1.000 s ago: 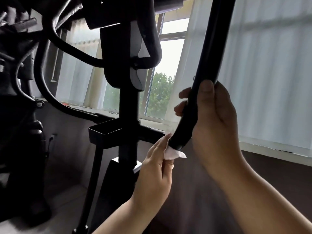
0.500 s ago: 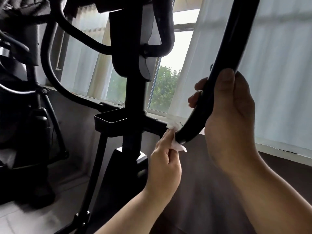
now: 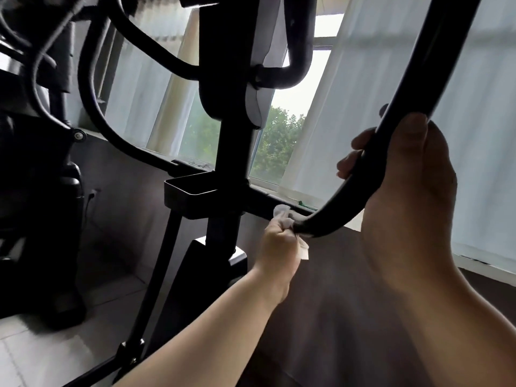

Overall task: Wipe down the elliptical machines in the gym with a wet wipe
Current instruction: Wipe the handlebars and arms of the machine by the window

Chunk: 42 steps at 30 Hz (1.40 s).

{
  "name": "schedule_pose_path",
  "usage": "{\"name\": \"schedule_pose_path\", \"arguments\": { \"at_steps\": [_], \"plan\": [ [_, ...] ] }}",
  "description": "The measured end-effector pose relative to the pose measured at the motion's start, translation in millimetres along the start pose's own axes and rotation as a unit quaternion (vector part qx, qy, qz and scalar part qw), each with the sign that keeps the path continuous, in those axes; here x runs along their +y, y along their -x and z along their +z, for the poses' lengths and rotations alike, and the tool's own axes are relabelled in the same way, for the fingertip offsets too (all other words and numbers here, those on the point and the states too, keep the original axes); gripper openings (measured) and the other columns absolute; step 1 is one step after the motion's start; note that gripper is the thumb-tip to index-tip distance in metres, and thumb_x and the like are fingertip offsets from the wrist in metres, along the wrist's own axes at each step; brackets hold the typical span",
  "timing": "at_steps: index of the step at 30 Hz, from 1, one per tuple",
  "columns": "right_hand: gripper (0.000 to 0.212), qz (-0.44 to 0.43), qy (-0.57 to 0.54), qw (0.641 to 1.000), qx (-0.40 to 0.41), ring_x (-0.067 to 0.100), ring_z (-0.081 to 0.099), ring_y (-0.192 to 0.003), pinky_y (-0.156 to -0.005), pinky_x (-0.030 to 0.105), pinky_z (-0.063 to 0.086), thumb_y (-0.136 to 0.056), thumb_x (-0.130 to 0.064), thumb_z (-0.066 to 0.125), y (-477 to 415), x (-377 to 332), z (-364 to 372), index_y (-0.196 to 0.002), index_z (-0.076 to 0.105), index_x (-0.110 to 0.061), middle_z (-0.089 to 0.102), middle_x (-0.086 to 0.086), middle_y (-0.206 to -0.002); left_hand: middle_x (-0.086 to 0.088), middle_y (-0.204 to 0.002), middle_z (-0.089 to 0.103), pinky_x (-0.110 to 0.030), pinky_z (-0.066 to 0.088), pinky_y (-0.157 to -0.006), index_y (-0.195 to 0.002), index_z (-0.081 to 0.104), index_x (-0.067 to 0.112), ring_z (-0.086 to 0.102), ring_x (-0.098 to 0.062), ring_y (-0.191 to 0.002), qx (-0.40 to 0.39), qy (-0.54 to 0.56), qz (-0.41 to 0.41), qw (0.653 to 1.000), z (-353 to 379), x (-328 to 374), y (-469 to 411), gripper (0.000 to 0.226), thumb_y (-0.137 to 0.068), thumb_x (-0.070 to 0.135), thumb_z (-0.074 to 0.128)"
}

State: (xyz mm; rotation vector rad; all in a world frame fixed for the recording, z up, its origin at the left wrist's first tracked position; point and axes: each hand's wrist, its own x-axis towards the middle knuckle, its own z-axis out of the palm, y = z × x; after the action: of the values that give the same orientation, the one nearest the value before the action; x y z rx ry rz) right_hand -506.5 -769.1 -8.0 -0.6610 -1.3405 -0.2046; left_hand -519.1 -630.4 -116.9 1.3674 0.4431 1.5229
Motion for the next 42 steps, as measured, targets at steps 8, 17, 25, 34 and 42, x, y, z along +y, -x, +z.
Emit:
{"name": "schedule_pose_path", "arguments": {
  "at_steps": [8, 17, 25, 34, 42],
  "plan": [
    [0.025, -0.004, -0.014, 1.000, -0.005, 0.014, 0.063, -0.069, -0.067, 0.027, 0.052, -0.111, -0.031, 0.033, 0.1, 3.9, -0.5, -0.097, 0.053, -0.024, 0.062, -0.007, -0.080, -0.004, -0.084, 0.066, -0.016, 0.049, -0.062, -0.132, 0.061, 0.026, 0.058, -0.013, -0.072, -0.016, 0.093, -0.006, 0.996, -0.4, 6.4, 4.3, 0.042, -0.107, -0.001, 0.040],
    [0.025, -0.006, -0.017, 1.000, -0.010, 0.014, 0.062, -0.069, -0.069, 0.024, 0.052, -0.111, -0.030, 0.033, 0.6, 4.1, -1.4, -0.097, 0.052, -0.023, 0.061, -0.006, -0.081, 0.004, -0.076, 0.069, -0.038, 0.056, -0.075, -0.088, 0.072, 0.021, 0.068, -0.018, -0.074, 0.196, -0.091, 0.158, 0.964, -17.2, 0.8, -12.7, 0.016, -0.097, 0.022, 0.058],
    [0.024, -0.009, -0.015, 1.000, -0.017, 0.013, 0.064, -0.070, -0.069, 0.028, 0.053, -0.109, -0.034, 0.034, 1.0, 5.5, -2.5, -0.099, 0.053, -0.024, 0.063, -0.008, -0.081, -0.026, -0.102, 0.060, -0.041, 0.048, -0.085, -0.077, 0.059, 0.021, 0.060, -0.031, -0.094, 0.093, -0.006, -0.083, 0.992, 14.5, 18.3, -21.4, 0.031, -0.098, 0.010, 0.040],
    [0.024, -0.016, -0.027, 0.999, -0.021, 0.016, 0.063, -0.071, -0.070, 0.028, 0.052, -0.109, -0.033, 0.034, 0.2, 8.5, -2.2, -0.102, 0.053, -0.021, 0.062, -0.006, -0.082, -0.011, -0.081, 0.060, -0.029, 0.041, -0.079, -0.073, 0.051, 0.022, 0.056, -0.026, -0.082, 0.044, 0.123, -0.093, 0.987, 16.5, 18.7, -6.9, 0.029, -0.098, 0.027, 0.039],
    [0.024, -0.016, -0.036, 0.999, -0.015, 0.016, 0.061, -0.069, -0.069, 0.031, 0.053, -0.110, -0.031, 0.034, 1.3, 9.8, -0.4, -0.100, 0.052, -0.019, 0.060, -0.004, -0.080, 0.000, -0.066, 0.034, -0.035, 0.029, -0.073, -0.063, 0.047, 0.024, 0.030, -0.016, -0.066, 0.035, 0.121, -0.063, 0.990, 14.9, 33.4, 11.3, 0.015, -0.072, 0.036, 0.045]
  ]
}}
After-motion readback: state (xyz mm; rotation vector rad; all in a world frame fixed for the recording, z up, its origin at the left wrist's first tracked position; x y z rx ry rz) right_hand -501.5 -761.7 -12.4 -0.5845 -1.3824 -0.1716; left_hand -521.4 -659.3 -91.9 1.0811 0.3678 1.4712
